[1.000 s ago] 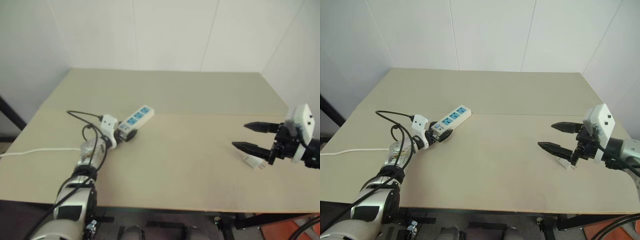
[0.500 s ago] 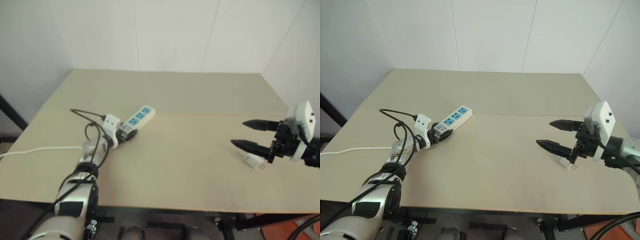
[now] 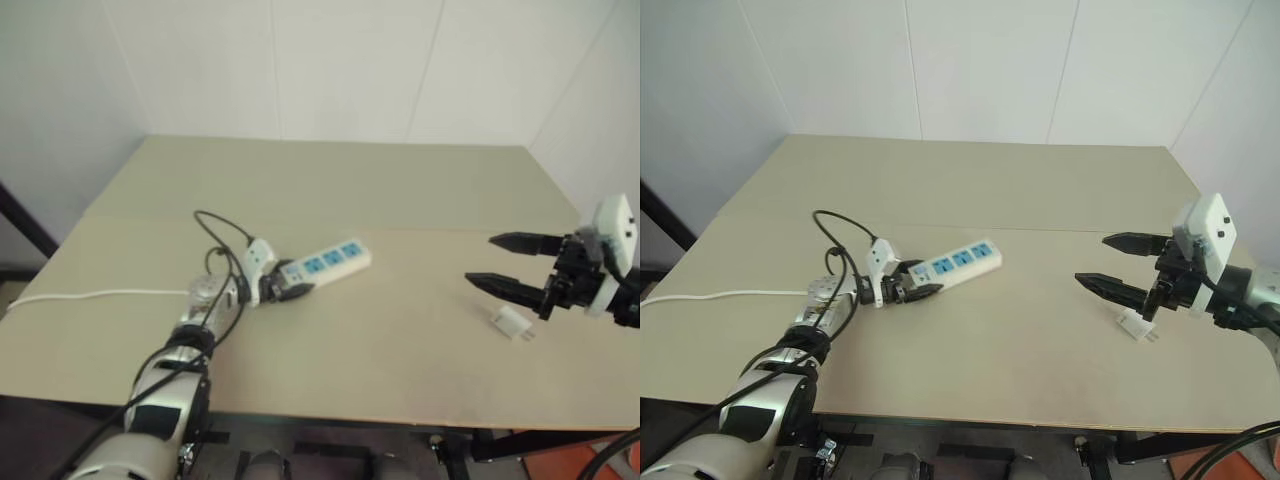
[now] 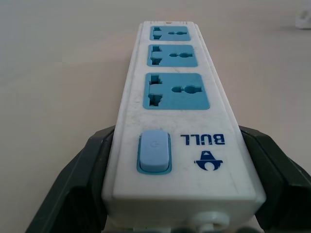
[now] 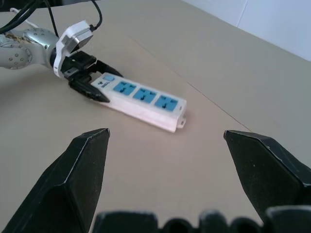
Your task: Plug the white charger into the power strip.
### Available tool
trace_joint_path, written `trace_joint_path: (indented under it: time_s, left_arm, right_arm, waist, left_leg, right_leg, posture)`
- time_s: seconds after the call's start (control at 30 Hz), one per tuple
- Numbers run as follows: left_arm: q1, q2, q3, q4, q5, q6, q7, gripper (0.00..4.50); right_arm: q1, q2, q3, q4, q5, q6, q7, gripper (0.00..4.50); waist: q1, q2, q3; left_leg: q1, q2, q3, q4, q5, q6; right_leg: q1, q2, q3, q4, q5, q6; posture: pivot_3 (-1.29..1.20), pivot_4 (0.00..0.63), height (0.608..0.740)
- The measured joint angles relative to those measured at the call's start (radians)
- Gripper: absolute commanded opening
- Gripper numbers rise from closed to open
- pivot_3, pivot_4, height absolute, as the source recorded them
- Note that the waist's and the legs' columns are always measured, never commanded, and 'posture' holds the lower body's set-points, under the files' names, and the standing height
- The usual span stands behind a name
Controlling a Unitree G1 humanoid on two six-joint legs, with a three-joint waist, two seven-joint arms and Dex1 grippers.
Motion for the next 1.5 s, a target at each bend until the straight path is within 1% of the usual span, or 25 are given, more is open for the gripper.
trace_joint_path:
  time_s: [0.13, 0.27, 0.37, 0.5, 0.6, 0.67, 0.73, 0.8, 0.87, 0.97, 1.07, 1.17, 1.27, 1.37, 1.5]
  left_arm:
    - [0.012, 0.012, -0.062, -0.026, 0.019, -0.096, -0.159, 3.30]
    - [0.009, 0.002, -0.069, -0.010, 0.017, -0.125, -0.247, 3.30]
    - [0.001, -0.008, -0.071, 0.005, 0.019, -0.145, -0.266, 3.30]
    - [-0.002, -0.014, -0.071, 0.017, 0.021, -0.162, -0.267, 3.30]
    - [-0.007, -0.015, -0.077, 0.028, 0.025, -0.167, -0.265, 3.30]
    - [-0.007, -0.016, -0.080, 0.030, 0.029, -0.167, -0.267, 3.30]
    - [-0.012, -0.019, -0.083, 0.033, 0.030, -0.167, -0.269, 3.30]
    - [-0.016, -0.022, -0.087, 0.038, 0.031, -0.166, -0.272, 3.30]
    - [-0.021, -0.025, -0.092, 0.042, 0.033, -0.164, -0.277, 3.30]
    - [-0.031, -0.033, -0.101, 0.046, 0.037, -0.159, -0.282, 3.30]
    - [-0.033, -0.039, -0.102, 0.043, 0.036, -0.159, -0.287, 3.30]
    - [-0.034, -0.040, -0.102, 0.038, 0.035, -0.159, -0.290, 3.30]
    - [-0.033, -0.038, -0.101, 0.034, 0.034, -0.157, -0.290, 3.30]
    - [-0.030, -0.035, -0.101, 0.029, 0.034, -0.155, -0.289, 3.30]
    - [-0.028, -0.037, -0.101, 0.023, 0.033, -0.149, -0.285, 3.30]
  right_arm:
    - [-0.001, -0.006, 0.000, 0.016, -0.007, -0.001, 0.015, 4.50]
    - [-0.002, -0.014, 0.002, 0.019, -0.013, -0.002, 0.026, 4.50]
    - [-0.002, -0.019, 0.004, 0.025, -0.015, -0.003, 0.040, 4.50]
    - [-0.005, -0.053, 0.010, 0.038, -0.036, -0.002, 0.058, 4.50]
    - [-0.040, -0.134, 0.064, 0.079, -0.078, 0.012, 0.076, 4.50]
    - [-0.065, -0.193, 0.117, 0.115, -0.112, 0.031, 0.091, 4.50]
    - [-0.122, -0.246, 0.206, 0.152, -0.140, 0.098, 0.096, 4.50]
    - [-0.227, -0.274, 0.327, 0.180, -0.179, 0.204, 0.079, 4.50]
    - [-0.351, -0.265, 0.442, 0.205, -0.218, 0.321, 0.053, 4.50]
    - [-0.552, -0.213, 0.607, 0.271, -0.285, 0.513, 0.013, 4.50]
    - [-0.661, -0.194, 0.754, 0.336, -0.345, 0.598, 0.030, 4.50]
    - [-0.697, -0.194, 0.886, 0.396, -0.420, 0.599, 0.078, 4.50]
    - [-0.719, -0.188, 0.970, 0.470, -0.487, 0.561, 0.128, 4.50]
    - [-0.750, -0.162, 1.012, 0.547, -0.547, 0.509, 0.171, 4.50]
    - [-0.764, -0.122, 1.032, 0.623, -0.611, 0.436, 0.214, 4.50]
  waist:
    - [-0.005, 0.000, 0.000]
    - [-0.004, 0.000, 0.000]
    - [-0.004, 0.000, 0.000]
    - [-0.003, 0.000, 0.000]
    - [-0.004, 0.000, 0.000]
    - [-0.004, 0.000, 0.000]
    - [-0.006, 0.000, 0.000]
    - [-0.008, 0.000, 0.000]
    - [-0.008, 0.000, 0.000]
    - [-0.009, 0.000, 0.000]
    - [-0.005, 0.001, 0.000]
    - [-0.005, 0.001, 0.000]
    - [-0.007, 0.001, -0.001]
    - [-0.009, 0.001, -0.001]
    - [-0.007, 0.001, -0.001]
  left_leg:
    - [0.000, 0.000, 0.000, 0.000, 0.000, 0.000]
    - [0.000, 0.000, 0.000, 0.001, 0.000, 0.001]
    - [0.000, 0.000, 0.000, 0.001, -0.001, 0.001]
    - [0.000, 0.000, 0.000, 0.001, -0.001, 0.001]
    - [0.000, 0.000, 0.000, 0.002, -0.001, 0.002]
    - [0.000, 0.000, -0.001, 0.002, -0.001, 0.002]
    - [0.000, 0.000, 0.000, 0.002, -0.001, 0.002]
    - [-0.001, 0.000, 0.000, 0.002, -0.001, 0.002]
    - [-0.001, 0.000, -0.001, 0.002, -0.001, 0.002]
    - [-0.003, 0.000, -0.001, 0.002, -0.001, 0.002]
    - [-0.008, 0.000, -0.002, 0.003, -0.001, 0.002]
    - [-0.012, -0.001, -0.001, 0.007, -0.002, 0.004]
    - [-0.014, -0.001, -0.001, 0.008, -0.002, 0.004]
    - [-0.015, 0.000, -0.001, 0.009, -0.002, 0.003]
    - [-0.016, -0.001, 0.000, 0.009, -0.002, 0.003]
  right_leg:
    - [0.000, 0.000, 0.000, -0.001, 0.000, 0.000]
    - [0.000, 0.000, 0.000, -0.001, 0.000, 0.000]
    - [0.000, 0.000, 0.000, -0.001, 0.000, 0.000]
    - [0.000, 0.000, 0.000, -0.001, 0.000, 0.000]
    - [0.000, 0.000, 0.000, -0.001, 0.000, 0.000]
    - [0.000, 0.000, 0.000, -0.001, 0.000, 0.000]
    - [0.000, 0.000, 0.000, -0.001, 0.000, 0.000]
    - [-0.001, 0.000, 0.001, -0.001, 0.000, 0.000]
    - [-0.002, 0.000, 0.000, -0.001, 0.000, -0.001]
    - [-0.004, 0.000, 0.000, -0.001, -0.001, -0.001]
    - [-0.007, 0.000, -0.001, 0.000, 0.000, -0.001]
    - [-0.009, 0.000, -0.001, 0.001, 0.000, 0.000]
    - [-0.013, -0.001, 0.000, 0.001, 0.000, 0.000]
    - [-0.015, 0.000, 0.000, 0.002, 0.000, 0.000]
    - [-0.015, -0.001, 0.000, 0.002, 0.000, 0.000]
  posture:
    - [0.00, 0.150, 0.740]
    - [0.00, 0.150, 0.740]
    - [0.00, 0.150, 0.740]
    - [0.00, 0.150, 0.740]
    - [0.00, 0.150, 0.740]
    - [0.00, 0.150, 0.740]
    - [0.00, 0.150, 0.740]
    - [0.00, 0.150, 0.740]
    - [0.00, 0.150, 0.740]
    - [0.00, 0.150, 0.740]
    - [0.00, 0.150, 0.740]
    - [0.00, 0.150, 0.740]
    - [0.00, 0.150, 0.740]
    - [0.00, 0.150, 0.740]
    - [0.00, 0.150, 0.740]
